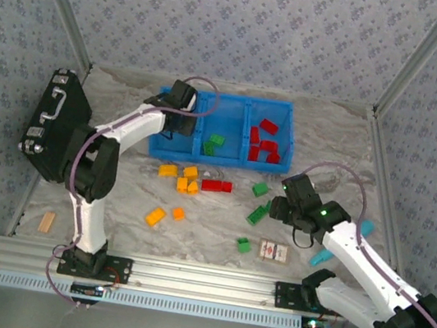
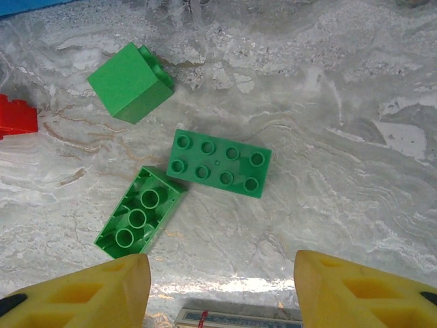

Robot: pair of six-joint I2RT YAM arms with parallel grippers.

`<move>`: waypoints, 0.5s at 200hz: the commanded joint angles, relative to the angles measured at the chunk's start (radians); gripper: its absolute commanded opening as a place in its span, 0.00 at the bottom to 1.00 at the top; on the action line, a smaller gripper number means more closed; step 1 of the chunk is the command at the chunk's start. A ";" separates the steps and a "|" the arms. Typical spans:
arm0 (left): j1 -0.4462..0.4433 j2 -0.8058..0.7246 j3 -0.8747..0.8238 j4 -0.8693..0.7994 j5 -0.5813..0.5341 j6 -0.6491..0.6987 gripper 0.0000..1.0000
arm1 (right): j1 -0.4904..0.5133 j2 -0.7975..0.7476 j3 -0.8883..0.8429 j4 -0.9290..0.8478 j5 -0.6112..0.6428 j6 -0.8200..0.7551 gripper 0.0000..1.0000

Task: Sort the legos into containers by color
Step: Place the lego in the container.

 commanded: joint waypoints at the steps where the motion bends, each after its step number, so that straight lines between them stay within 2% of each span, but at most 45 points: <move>1: 0.004 0.047 0.047 -0.023 0.036 0.011 0.41 | -0.016 -0.004 -0.012 -0.041 0.000 -0.056 0.60; 28: 0.007 0.082 0.057 -0.034 0.043 0.002 0.45 | -0.050 0.031 -0.010 -0.013 -0.050 -0.112 0.64; 61: 0.007 0.084 0.060 -0.041 0.059 -0.009 0.50 | -0.145 0.101 0.021 0.043 -0.108 -0.144 0.67; 100: 0.007 0.068 0.056 -0.044 0.061 -0.003 0.58 | -0.139 0.152 0.073 0.133 -0.133 -0.229 0.67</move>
